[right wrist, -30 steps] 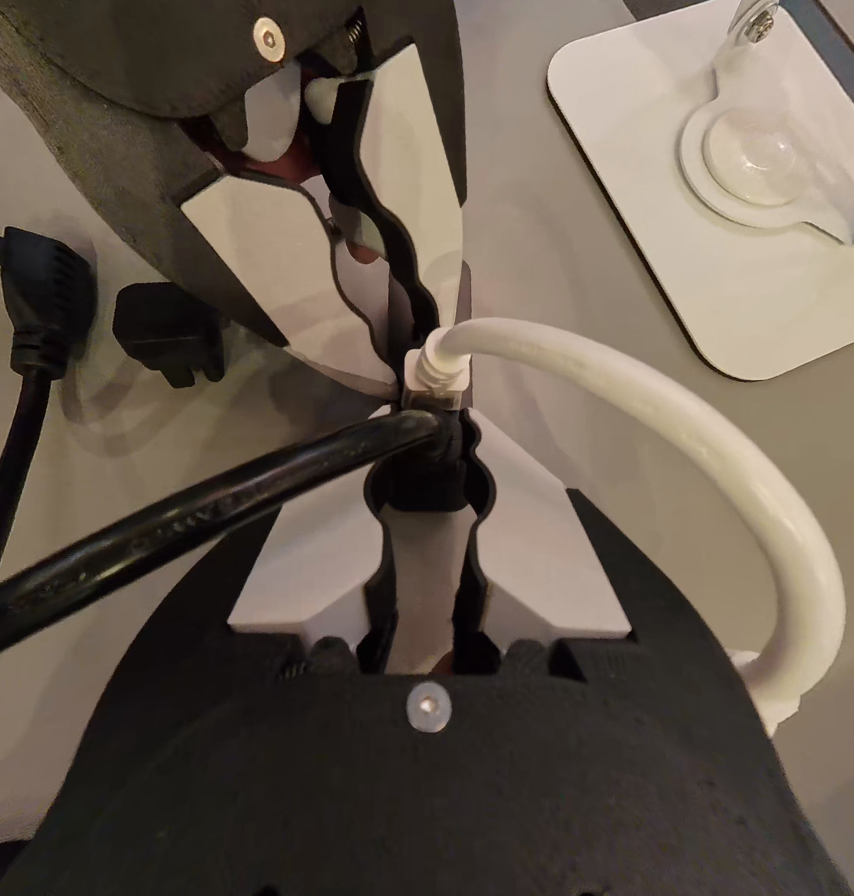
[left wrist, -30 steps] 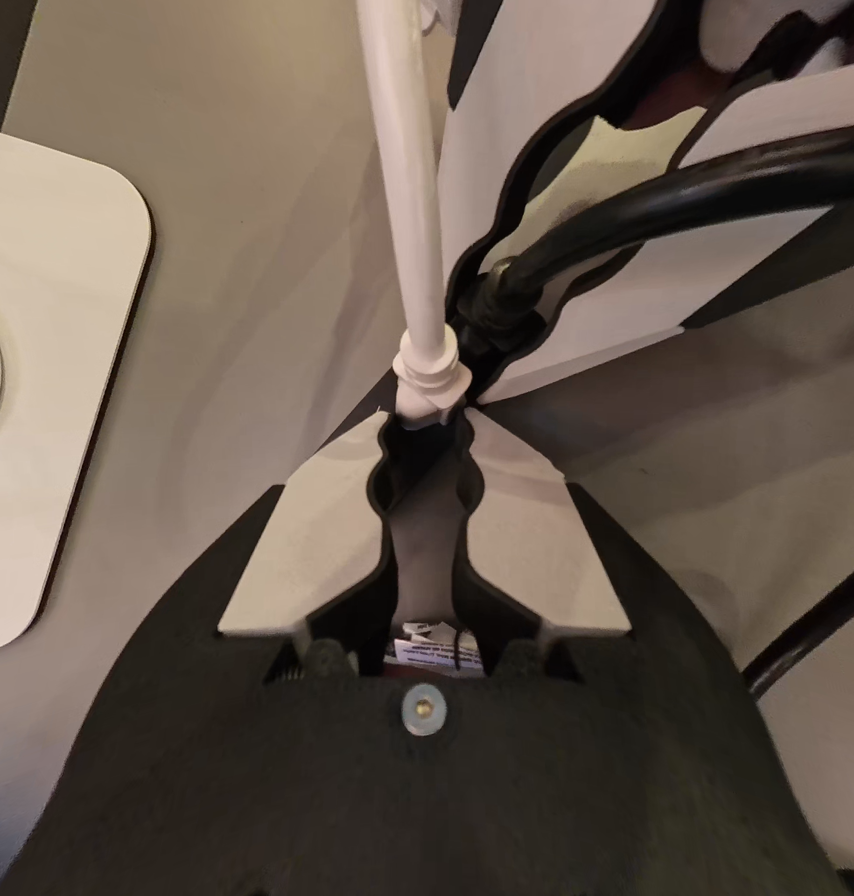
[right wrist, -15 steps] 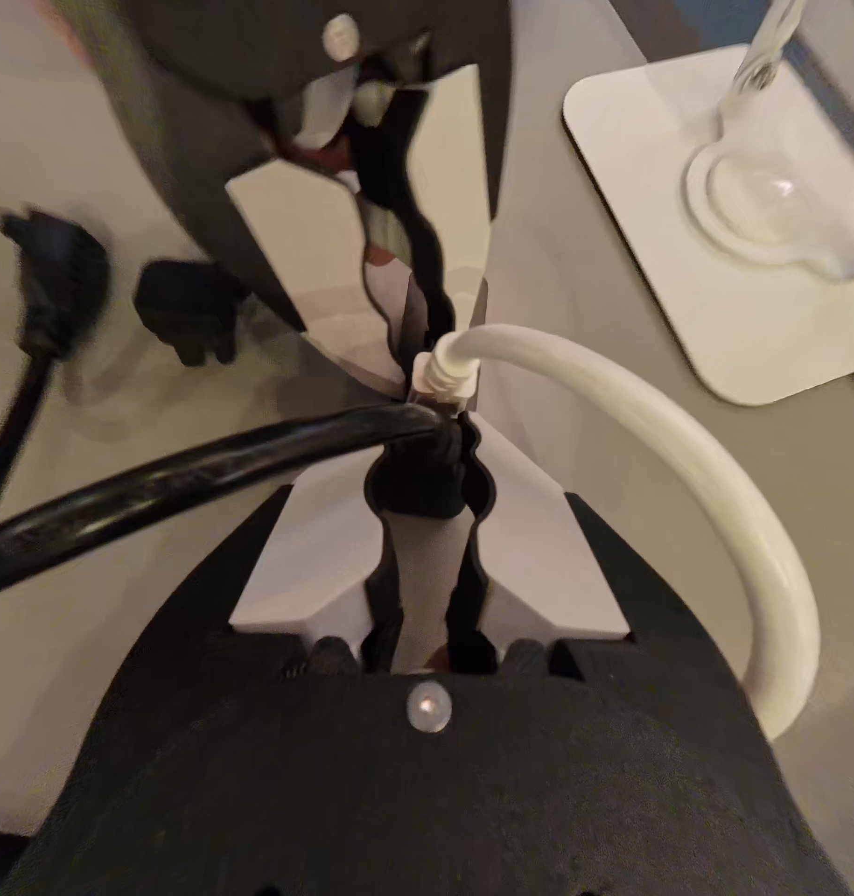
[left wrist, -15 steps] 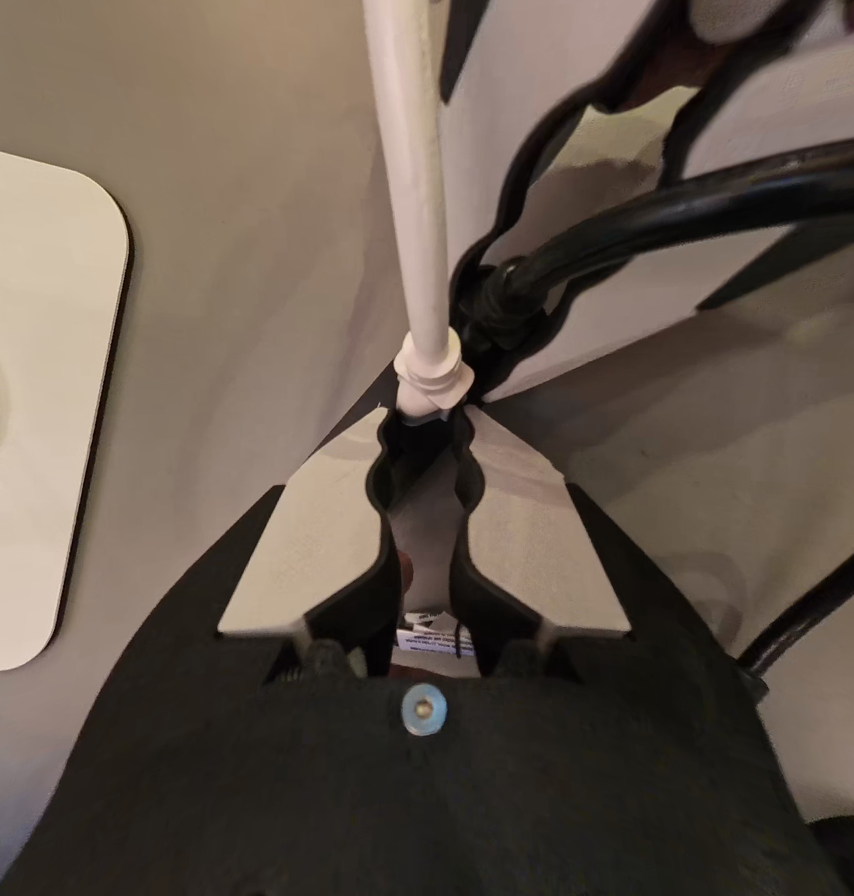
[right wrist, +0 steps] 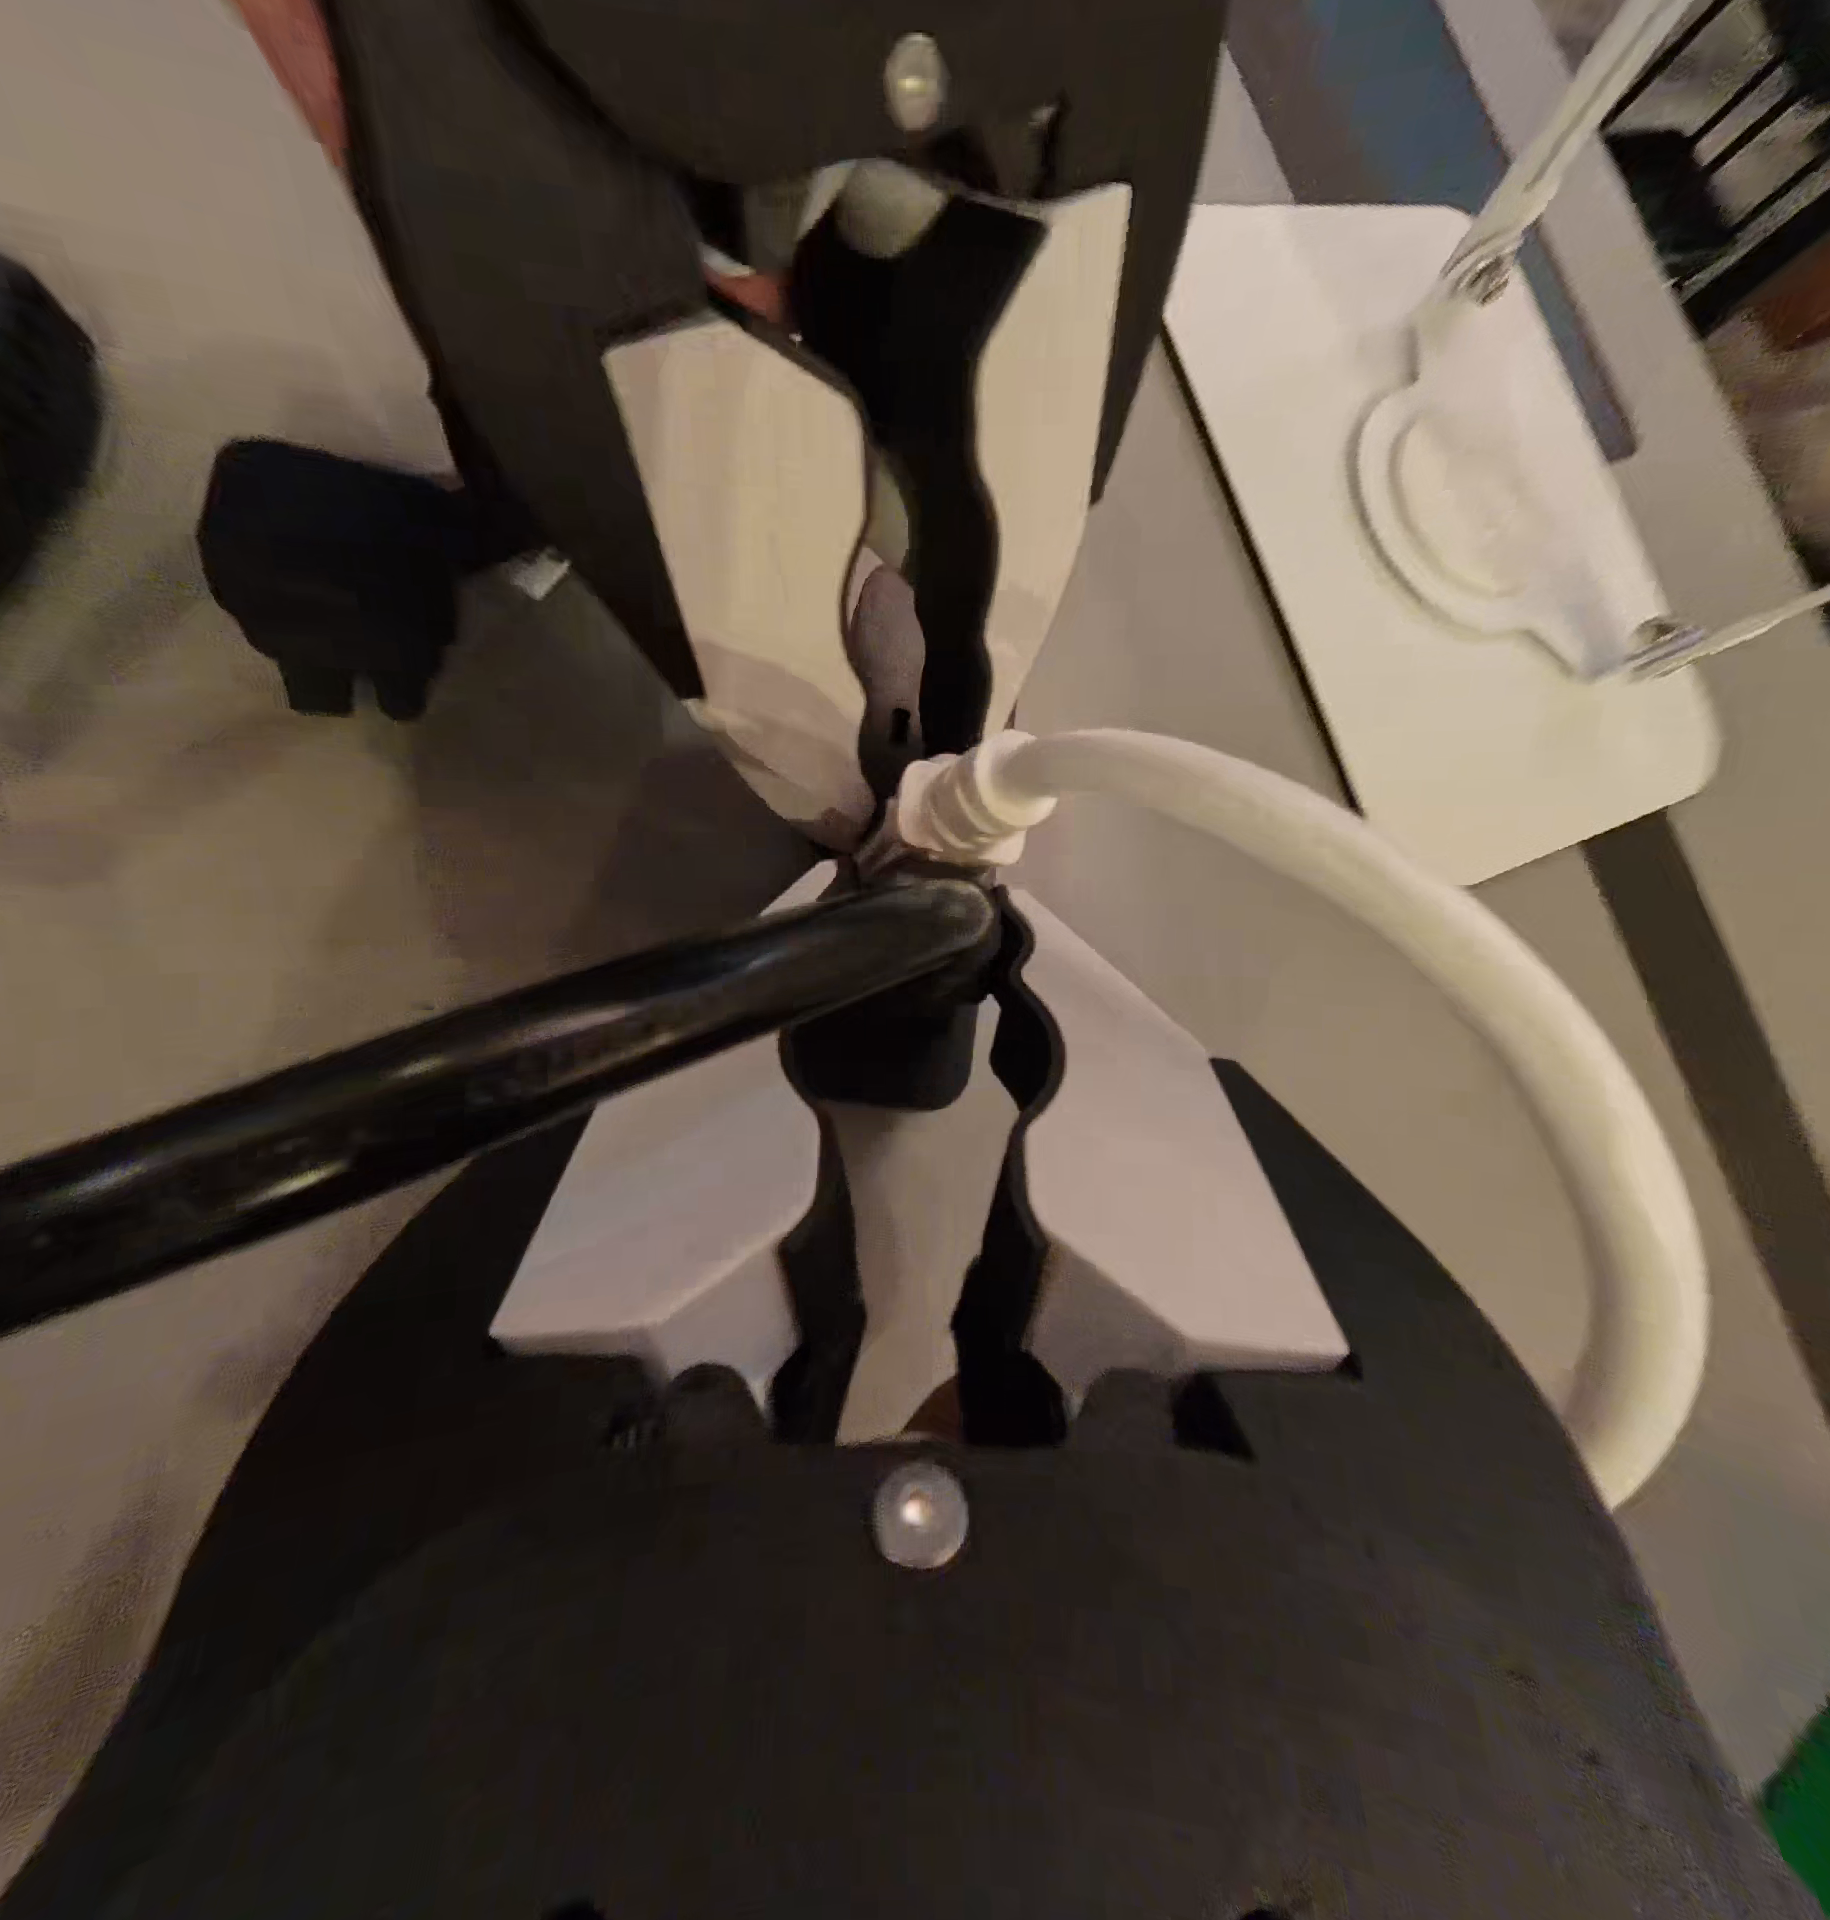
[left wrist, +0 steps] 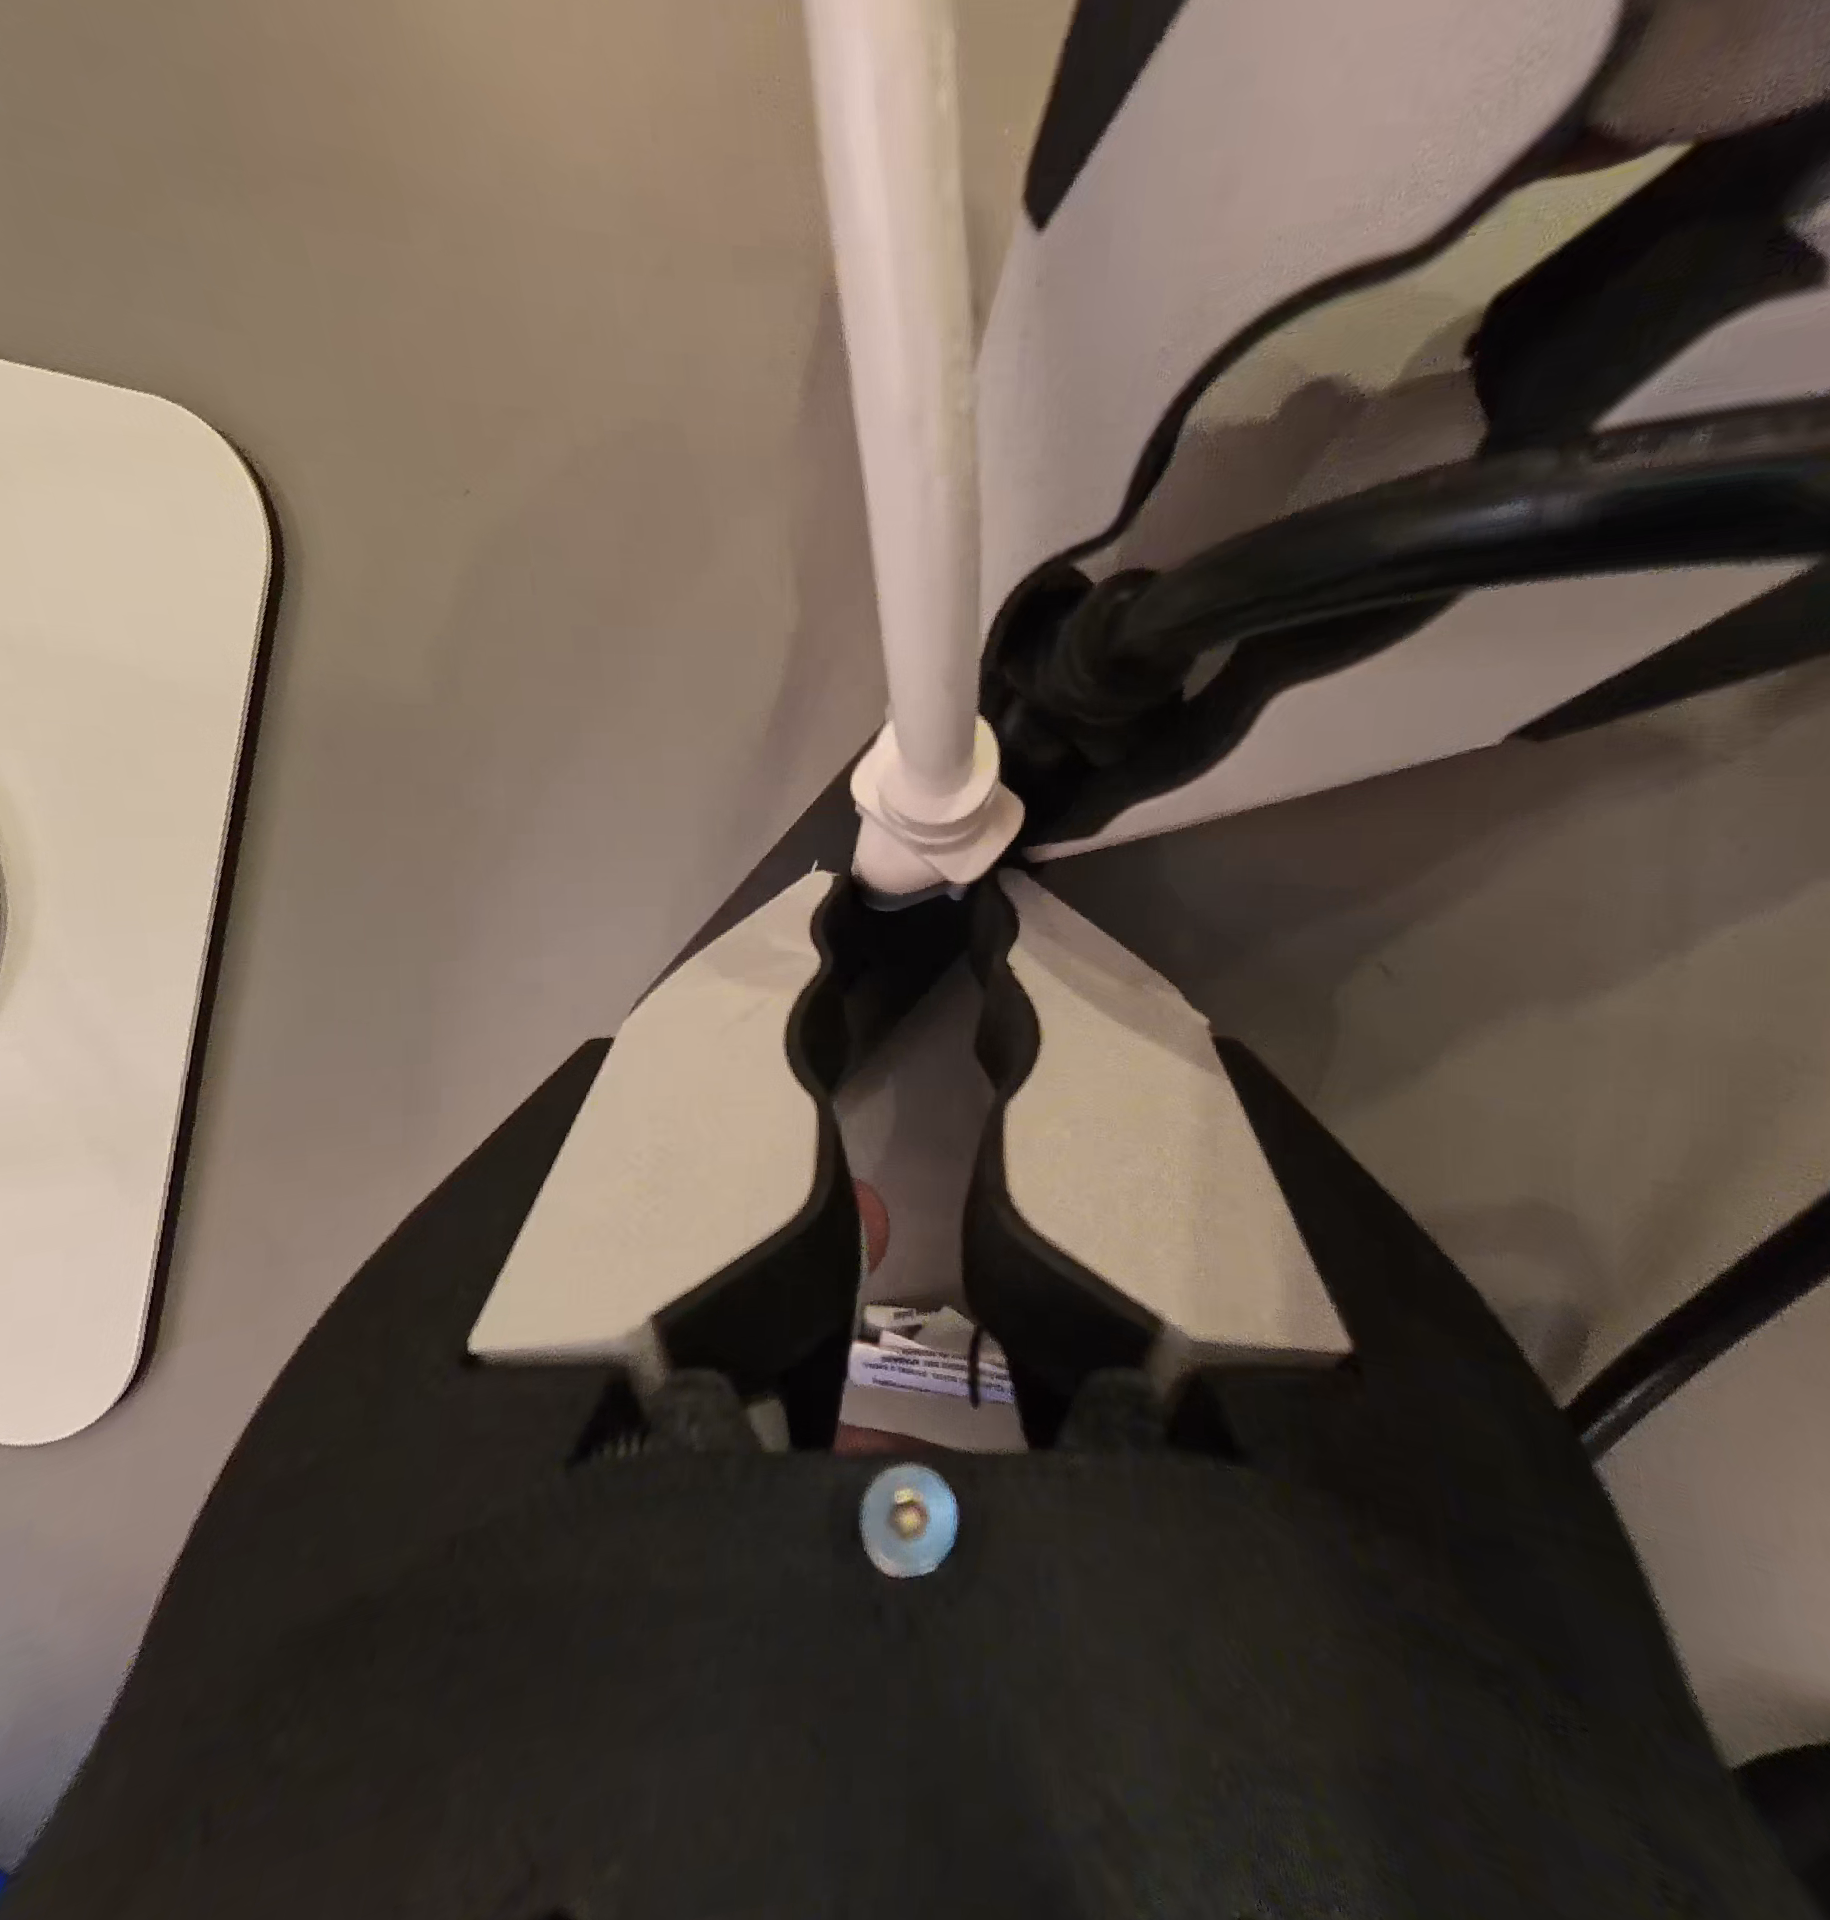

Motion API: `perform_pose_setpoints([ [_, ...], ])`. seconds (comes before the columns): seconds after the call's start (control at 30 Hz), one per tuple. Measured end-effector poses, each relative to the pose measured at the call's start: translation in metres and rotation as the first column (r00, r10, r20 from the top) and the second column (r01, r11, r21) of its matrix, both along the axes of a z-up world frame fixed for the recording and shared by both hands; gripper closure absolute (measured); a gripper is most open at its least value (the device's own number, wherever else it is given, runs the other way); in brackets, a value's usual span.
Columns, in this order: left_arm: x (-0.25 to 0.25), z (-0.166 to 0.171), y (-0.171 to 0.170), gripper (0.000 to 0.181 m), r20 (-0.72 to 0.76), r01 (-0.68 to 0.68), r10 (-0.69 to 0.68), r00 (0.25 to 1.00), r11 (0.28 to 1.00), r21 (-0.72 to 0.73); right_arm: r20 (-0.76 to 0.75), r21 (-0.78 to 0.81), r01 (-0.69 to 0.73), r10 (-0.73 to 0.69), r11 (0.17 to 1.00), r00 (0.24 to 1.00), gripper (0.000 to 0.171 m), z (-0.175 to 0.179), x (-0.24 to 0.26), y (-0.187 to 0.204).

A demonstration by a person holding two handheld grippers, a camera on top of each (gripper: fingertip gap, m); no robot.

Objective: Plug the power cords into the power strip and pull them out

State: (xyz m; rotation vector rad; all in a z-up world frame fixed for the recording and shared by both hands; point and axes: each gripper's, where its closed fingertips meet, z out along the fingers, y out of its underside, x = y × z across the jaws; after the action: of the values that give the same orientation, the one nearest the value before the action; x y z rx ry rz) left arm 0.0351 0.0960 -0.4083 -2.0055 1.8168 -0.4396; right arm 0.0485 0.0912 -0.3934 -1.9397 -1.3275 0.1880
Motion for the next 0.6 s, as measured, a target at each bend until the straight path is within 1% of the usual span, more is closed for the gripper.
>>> perform_pose_setpoints([
  [0.07, 0.0, 0.0, 0.0, 0.16, -0.001, 0.006, -0.006, 1.0, 1.0, 0.005, 0.016, 0.023, -0.011, 0.011, 1.0, 1.0, 0.152, 0.0, 0.0, -0.001],
  [0.1, 0.0, 0.0, 0.0, 0.16, 0.002, 0.007, -0.007, 1.0, 1.0, 0.005, -0.004, -0.004, -0.011, 0.011, 1.0, 1.0, 0.152, 0.0, -0.001, -0.001],
  [0.13, 0.0, 0.0, -0.001, 0.16, 0.003, 0.008, -0.008, 1.0, 1.0, 0.005, -0.074, -0.081, -0.002, -0.004, 0.997, 0.997, 0.152, 0.0, -0.002, -0.002],
  [0.17, 0.0, 0.0, 0.0, 0.16, 0.004, 0.0, 0.0, 1.0, 1.0, -0.006, -0.176, -0.195, 0.007, -0.041, 0.981, 0.984, 0.152, 0.001, -0.002, -0.002],
  [0.23, 0.002, 0.0, 0.0, 0.161, 0.01, 0.004, -0.004, 1.0, 1.0, -0.004, -0.38, -0.419, -0.025, -0.15, 0.908, 0.913, 0.153, 0.005, -0.002, -0.002],
  [0.27, 0.002, 0.0, 0.001, 0.161, 0.006, 0.007, -0.007, 1.0, 1.0, 0.006, -0.454, -0.499, -0.059, -0.203, 0.865, 0.868, 0.152, 0.006, -0.001, -0.002],
  [0.3, 0.003, 0.0, 0.0, 0.161, 0.007, 0.006, -0.006, 1.0, 1.0, 0.007, -0.488, -0.538, -0.084, -0.228, 0.839, 0.842, 0.152, 0.008, 0.001, -0.002],
  [0.37, 0.003, 0.0, 0.0, 0.161, 0.015, 0.001, -0.001, 1.0, 1.0, 0.003, -0.45, -0.484, -0.068, -0.182, 0.872, 0.874, 0.152, 0.006, 0.001, -0.002],
  [0.47, 0.004, 0.0, -0.001, 0.162, 0.013, -0.003, 0.003, 1.0, 1.0, 0.003, -0.357, -0.351, -0.049, -0.085, 0.935, 0.93, 0.145, 0.004, 0.003, -0.002],
  [0.53, 0.004, 0.0, -0.001, 0.162, 0.006, -0.005, 0.005, 1.0, 1.0, 0.005, -0.29, -0.297, -0.06, -0.03, 0.953, 0.956, 0.141, 0.003, 0.004, -0.003],
  [0.57, 0.004, 0.0, -0.001, 0.162, 0.01, -0.008, 0.008, 1.0, 1.0, 0.004, -0.237, -0.261, -0.071, 0.008, 0.963, 0.971, 0.138, 0.001, 0.005, -0.005],
  [0.6, 0.004, 0.0, -0.001, 0.162, 0.012, -0.011, 0.011, 1.0, 1.0, 0.003, -0.178, -0.257, -0.074, 0.028, 0.964, 0.984, 0.133, -0.002, 0.008, -0.008],
])
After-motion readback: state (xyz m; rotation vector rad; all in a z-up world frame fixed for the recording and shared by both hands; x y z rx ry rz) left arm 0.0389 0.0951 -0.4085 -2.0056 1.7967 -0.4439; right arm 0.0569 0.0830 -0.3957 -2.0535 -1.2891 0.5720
